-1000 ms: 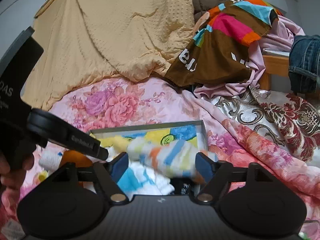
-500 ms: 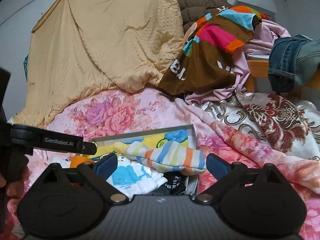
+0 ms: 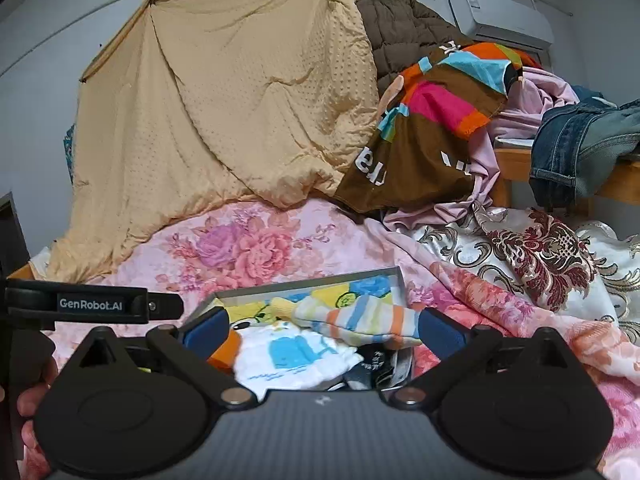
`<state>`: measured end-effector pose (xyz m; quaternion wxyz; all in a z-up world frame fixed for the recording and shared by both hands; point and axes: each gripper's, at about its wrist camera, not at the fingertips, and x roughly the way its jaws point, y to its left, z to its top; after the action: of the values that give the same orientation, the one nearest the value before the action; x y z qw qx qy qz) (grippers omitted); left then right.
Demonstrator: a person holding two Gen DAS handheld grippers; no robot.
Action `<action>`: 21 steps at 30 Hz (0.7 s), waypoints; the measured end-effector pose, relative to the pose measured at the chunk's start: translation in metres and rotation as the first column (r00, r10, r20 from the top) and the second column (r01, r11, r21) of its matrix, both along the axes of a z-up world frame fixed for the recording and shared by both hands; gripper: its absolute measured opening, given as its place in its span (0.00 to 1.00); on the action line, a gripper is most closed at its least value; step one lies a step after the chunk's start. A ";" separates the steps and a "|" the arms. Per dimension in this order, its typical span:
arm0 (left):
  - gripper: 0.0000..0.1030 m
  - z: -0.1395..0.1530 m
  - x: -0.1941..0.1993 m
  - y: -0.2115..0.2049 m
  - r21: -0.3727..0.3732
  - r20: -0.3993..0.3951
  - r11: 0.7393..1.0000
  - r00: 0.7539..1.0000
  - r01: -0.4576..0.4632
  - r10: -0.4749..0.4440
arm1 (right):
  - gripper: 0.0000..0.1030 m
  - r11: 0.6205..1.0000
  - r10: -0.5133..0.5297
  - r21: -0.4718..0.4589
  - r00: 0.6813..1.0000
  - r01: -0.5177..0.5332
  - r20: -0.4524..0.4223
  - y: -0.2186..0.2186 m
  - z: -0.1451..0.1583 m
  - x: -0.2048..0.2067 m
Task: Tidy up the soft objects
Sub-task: 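Withdraw both tools from the tray back over the bed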
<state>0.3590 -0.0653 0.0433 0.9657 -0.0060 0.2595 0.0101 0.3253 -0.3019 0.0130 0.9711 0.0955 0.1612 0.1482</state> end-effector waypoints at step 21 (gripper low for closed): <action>0.99 0.000 -0.142 0.023 -0.037 0.063 0.998 0.996 -0.058 0.060 | 1.00 0.999 0.011 -0.046 1.000 -0.010 0.023 0.017 0.014 -0.107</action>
<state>0.2166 -0.0425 0.0436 0.9725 -0.0310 0.2283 0.0338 0.2178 -0.2850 0.0274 0.9740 0.0706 0.1538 0.1505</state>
